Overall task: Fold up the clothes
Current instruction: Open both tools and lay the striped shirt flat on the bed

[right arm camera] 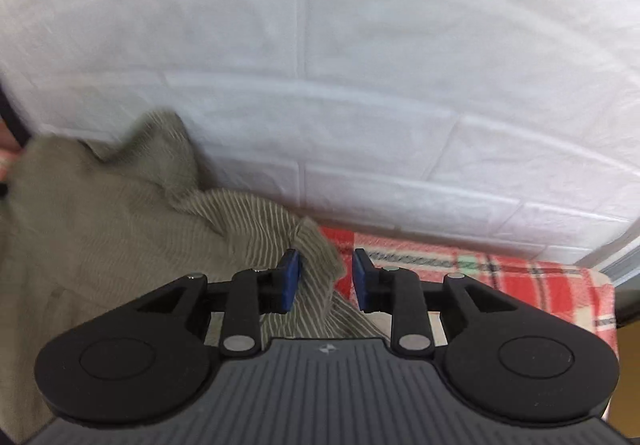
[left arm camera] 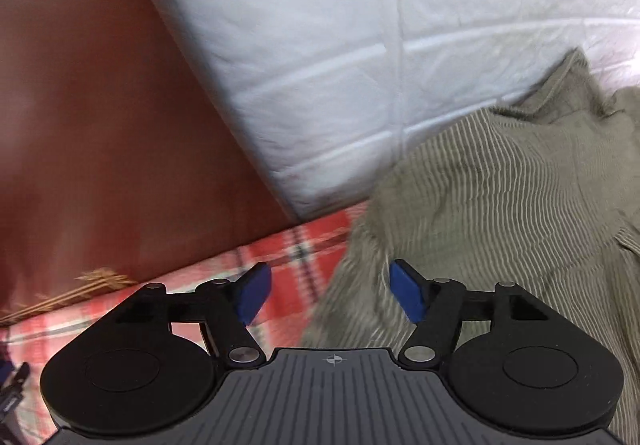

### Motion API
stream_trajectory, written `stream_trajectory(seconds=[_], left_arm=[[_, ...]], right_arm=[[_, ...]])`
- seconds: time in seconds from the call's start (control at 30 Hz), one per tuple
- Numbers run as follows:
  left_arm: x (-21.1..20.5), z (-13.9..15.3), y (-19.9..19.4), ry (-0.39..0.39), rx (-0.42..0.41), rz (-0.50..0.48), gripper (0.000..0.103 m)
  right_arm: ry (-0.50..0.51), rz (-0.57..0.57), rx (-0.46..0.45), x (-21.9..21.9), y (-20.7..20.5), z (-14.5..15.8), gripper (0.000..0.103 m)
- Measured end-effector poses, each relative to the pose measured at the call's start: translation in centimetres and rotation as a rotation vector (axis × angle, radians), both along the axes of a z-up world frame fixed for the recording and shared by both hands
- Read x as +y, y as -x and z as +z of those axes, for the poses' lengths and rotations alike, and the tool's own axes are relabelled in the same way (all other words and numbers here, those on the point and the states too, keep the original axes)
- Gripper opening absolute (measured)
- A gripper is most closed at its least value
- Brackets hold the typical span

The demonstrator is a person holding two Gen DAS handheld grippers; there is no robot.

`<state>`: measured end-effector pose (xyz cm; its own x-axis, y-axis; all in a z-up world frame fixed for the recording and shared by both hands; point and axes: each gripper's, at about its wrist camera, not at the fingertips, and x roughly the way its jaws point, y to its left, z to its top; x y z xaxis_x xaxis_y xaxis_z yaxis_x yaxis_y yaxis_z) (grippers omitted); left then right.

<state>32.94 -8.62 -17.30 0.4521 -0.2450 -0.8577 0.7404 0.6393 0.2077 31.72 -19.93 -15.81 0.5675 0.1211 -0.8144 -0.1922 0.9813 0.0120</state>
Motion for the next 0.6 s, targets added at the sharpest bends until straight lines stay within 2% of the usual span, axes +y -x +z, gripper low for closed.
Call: stream_trajectory(seconds=[0.07, 0.2, 0.37, 0.5, 0.6], left_arm=[[1.2, 1.7, 1.1, 0.008, -0.038, -0.001, 0.081], [4.8, 4.4, 5.8, 0.054, -0.043, -0.015, 0.087], [10.3, 4.3, 13.1, 0.057, 0.042, 0.021, 0.088], [14.5, 2.6, 18.6, 0.024, 0.139, 0.095, 0.088], [16.8, 1.9, 21.7, -0.003, 0.164, 0.165, 0.088]], right_arm=[[-0.051, -0.01, -0.026, -1.2, 2.1, 2.2, 0.032], [-0.122, -0.008, -0.029, -3.0, 7.7, 4.6, 0.046], [-0.18, -0.021, 0.06, -5.0, 16.0, 4.1, 0.046], [-0.244, -0.048, 0.129, -6.5, 22.3, 2.3, 0.059], [-0.263, -0.078, 0.169, -7.1, 26.0, 1.1, 0.059]])
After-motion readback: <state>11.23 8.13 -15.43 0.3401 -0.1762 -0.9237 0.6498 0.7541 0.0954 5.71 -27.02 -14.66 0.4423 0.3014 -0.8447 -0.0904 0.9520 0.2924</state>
